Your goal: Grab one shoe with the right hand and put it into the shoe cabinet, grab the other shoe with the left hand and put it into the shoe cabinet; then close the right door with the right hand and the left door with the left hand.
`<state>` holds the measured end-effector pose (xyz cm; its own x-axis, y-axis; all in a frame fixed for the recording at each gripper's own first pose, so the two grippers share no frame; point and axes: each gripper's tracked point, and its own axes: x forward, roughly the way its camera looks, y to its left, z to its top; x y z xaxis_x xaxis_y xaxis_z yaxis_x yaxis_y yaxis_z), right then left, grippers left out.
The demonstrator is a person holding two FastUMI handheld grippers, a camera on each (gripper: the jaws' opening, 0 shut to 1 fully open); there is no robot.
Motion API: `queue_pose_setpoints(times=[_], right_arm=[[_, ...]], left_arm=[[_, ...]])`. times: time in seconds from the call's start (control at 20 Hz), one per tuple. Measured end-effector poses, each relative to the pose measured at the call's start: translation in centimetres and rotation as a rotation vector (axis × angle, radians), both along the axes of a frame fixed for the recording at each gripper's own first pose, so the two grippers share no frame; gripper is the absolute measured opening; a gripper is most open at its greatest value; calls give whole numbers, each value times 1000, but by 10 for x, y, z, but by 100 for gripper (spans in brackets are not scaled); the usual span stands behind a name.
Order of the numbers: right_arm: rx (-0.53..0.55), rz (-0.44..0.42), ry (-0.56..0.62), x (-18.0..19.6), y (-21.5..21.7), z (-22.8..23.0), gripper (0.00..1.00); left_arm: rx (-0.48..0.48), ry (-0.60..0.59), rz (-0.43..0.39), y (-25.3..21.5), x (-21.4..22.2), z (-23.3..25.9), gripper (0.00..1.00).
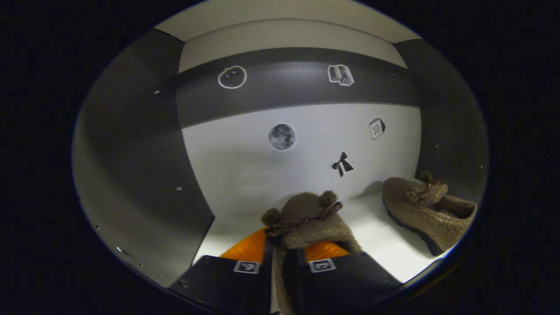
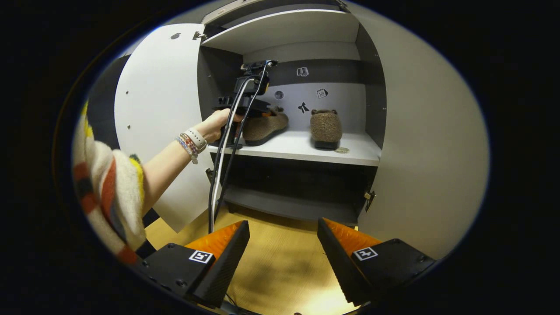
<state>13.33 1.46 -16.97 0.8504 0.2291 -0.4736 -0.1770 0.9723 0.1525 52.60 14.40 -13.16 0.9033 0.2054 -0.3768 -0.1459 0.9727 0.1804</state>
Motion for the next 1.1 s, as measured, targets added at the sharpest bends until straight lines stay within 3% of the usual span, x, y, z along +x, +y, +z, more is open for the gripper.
queue_pose_setpoints(times=[0.05,0.1,0.2,0.35,0.55,0.9,1.1], right_arm=[[-3,10,-4,2,1,2,100],[-3,20,-9,1,3,3,100],[2,36,-21,3,7,6,100],[-3,46,-27,1,9,7,100],[-2,40,-37,-3,10,12,100],[-35,41,-75,-29,12,20,100],[-28,32,-91,-36,12,27,100]], left_arm=[[9,8,5,3,-2,-1,36],[17,10,15,7,-4,0,37],[25,-1,29,12,-9,5,56],[33,-10,40,20,-23,11,91],[67,-2,40,29,-40,15,93],[16,35,-14,14,-59,20,93],[-45,-20,-23,0,-83,41,96]])
